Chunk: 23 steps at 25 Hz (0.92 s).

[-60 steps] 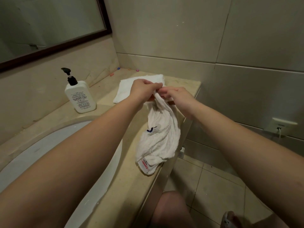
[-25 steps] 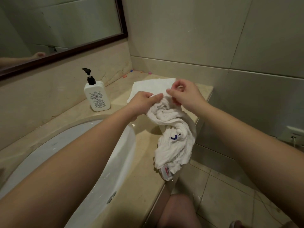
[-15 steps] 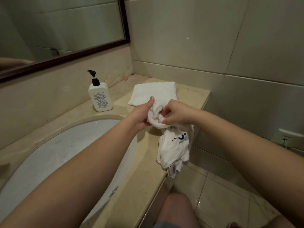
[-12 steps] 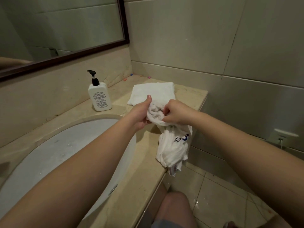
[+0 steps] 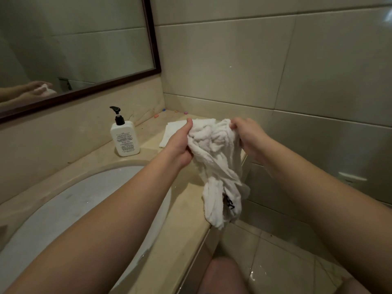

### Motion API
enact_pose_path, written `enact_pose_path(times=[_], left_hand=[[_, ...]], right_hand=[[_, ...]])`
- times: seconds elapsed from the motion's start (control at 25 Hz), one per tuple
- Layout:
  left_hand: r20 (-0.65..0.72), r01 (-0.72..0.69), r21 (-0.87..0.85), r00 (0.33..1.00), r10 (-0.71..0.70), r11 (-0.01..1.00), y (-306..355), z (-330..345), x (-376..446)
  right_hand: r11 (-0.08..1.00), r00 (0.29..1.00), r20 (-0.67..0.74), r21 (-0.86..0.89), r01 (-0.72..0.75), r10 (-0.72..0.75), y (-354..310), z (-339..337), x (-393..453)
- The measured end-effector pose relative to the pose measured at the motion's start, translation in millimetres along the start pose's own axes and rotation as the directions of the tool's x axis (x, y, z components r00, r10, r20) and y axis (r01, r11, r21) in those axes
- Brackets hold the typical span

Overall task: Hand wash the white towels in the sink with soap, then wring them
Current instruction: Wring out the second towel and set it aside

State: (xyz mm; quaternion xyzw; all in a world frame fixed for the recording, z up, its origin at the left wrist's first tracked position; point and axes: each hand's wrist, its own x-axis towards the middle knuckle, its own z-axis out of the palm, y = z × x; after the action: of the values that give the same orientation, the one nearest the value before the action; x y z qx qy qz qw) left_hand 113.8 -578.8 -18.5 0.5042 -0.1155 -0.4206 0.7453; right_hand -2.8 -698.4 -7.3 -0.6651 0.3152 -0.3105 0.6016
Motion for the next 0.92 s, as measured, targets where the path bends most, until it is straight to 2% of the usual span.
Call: enact_pose_path(times=[0.12, 0.24, 0.28, 0.36, 0.48, 0.56, 0.68, 0.8, 0.88, 0.92], left_hand=[[0.075, 0.039, -0.118, 0.997, -0.030, 0.992, 4, 22, -1], [0.142, 0.058, -0.100, 0.989, -0.044, 0.993, 5, 52, -2], [0.161, 0.060, -0.084, 0.986, -0.045, 0.995, 6, 63, -2], [0.209, 0.066, -0.060, 0.977, -0.052, 0.996, 9, 85, -3], [0.268, 0.078, -0.007, 0.961, -0.073, 0.997, 9, 111, -2], [0.304, 0.083, 0.040, 0.948, -0.092, 0.996, 6, 125, -2], [0.343, 0.085, 0.135, 0.931, -0.128, 0.987, 2, 143, 1], [0.318, 0.066, 0.216, 0.939, -0.135, 0.974, -5, 154, 7], [0.293, 0.052, 0.220, 0.949, -0.116, 0.974, -10, 158, 12], [0.281, 0.051, 0.205, 0.954, -0.109, 0.977, -13, 159, 16]], right_hand=[[0.973, 0.999, -0.029, 0.226, 0.035, -0.029, -13, -24, -2], [0.951, 0.996, -0.087, 0.307, 0.041, -0.015, -23, -60, -3], [0.955, 0.998, -0.064, 0.295, 0.009, 0.010, -25, -73, -3], [0.985, 0.994, 0.015, 0.132, -0.107, 0.105, -30, -100, -8], [0.964, 0.967, 0.075, -0.130, -0.231, 0.242, -36, -131, -12], [0.969, 0.976, 0.058, -0.146, -0.200, 0.210, -41, -142, -11], [0.987, 0.987, 0.055, -0.069, -0.147, 0.151, -45, -147, -10], [0.945, 0.965, 0.176, -0.294, -0.139, 0.197, -42, -153, -15], [0.914, 0.981, 0.122, -0.394, -0.091, 0.150, -38, -157, -16], [0.923, 0.992, 0.074, -0.379, -0.065, 0.100, -37, -159, -15]])
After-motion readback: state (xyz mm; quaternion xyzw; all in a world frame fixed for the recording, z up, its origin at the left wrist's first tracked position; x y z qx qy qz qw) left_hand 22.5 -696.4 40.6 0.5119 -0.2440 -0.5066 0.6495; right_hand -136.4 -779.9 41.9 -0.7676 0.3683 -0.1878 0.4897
